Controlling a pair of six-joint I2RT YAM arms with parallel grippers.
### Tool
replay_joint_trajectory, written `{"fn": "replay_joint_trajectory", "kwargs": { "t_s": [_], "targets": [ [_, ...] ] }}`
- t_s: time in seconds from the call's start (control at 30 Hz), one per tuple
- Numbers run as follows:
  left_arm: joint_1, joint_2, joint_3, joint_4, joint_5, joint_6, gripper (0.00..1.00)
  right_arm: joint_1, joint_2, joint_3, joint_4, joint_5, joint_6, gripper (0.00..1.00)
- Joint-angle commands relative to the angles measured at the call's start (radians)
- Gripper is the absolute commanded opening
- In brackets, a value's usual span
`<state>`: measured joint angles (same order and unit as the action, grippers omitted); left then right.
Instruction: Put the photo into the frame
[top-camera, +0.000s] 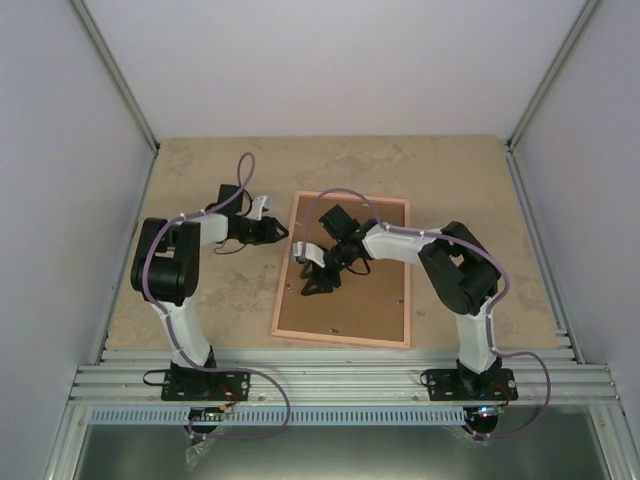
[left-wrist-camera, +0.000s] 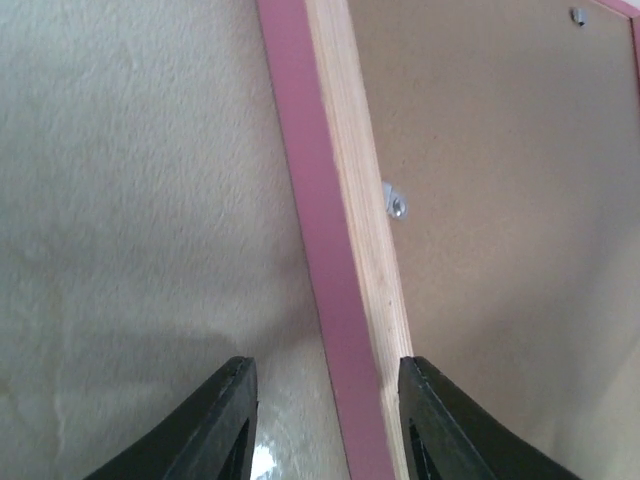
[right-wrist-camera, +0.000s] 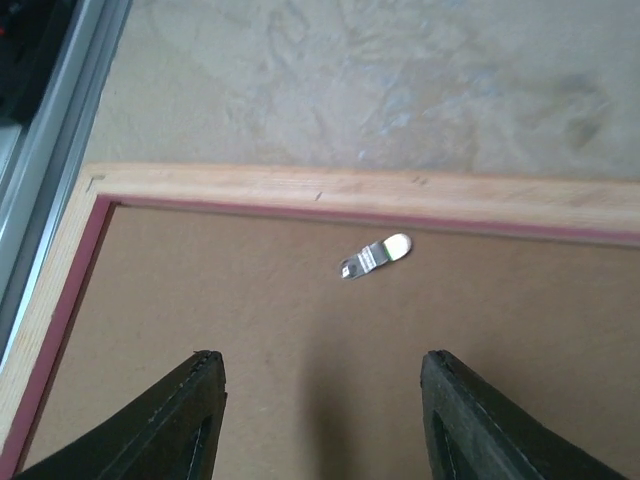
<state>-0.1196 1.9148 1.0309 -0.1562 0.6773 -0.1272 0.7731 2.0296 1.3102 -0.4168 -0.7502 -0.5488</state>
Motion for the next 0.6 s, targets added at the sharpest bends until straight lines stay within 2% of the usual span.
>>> {"fn": "replay_joint_trajectory", "kwargs": {
  "t_s": [0.0,0.17,0.47,0.57],
  "targets": [
    [0.001,-0.031,-0.051,0.011,-0.053,-0.061,0.41,0.057,-0.082,-0.105,0.179,0.104,0.117,0.54],
    [-0.002,-0.038,-0.083,0.05,-0.058,-0.099,0.4,0.095,-0.082,-0.154,0.293,0.22,0.263,0.48],
    [-0.053,-0.053,-0.123,0.081,-0.118,-0.107,0.38,0.149,-0.031,-0.176,0.354,0.372,0.296,0.46],
    [-0.058,-0.04,-0.119,0.081,-0.138,-0.111,0.36,0.156,-0.015,-0.189,0.362,0.398,0.294,0.42]
  ]
}}
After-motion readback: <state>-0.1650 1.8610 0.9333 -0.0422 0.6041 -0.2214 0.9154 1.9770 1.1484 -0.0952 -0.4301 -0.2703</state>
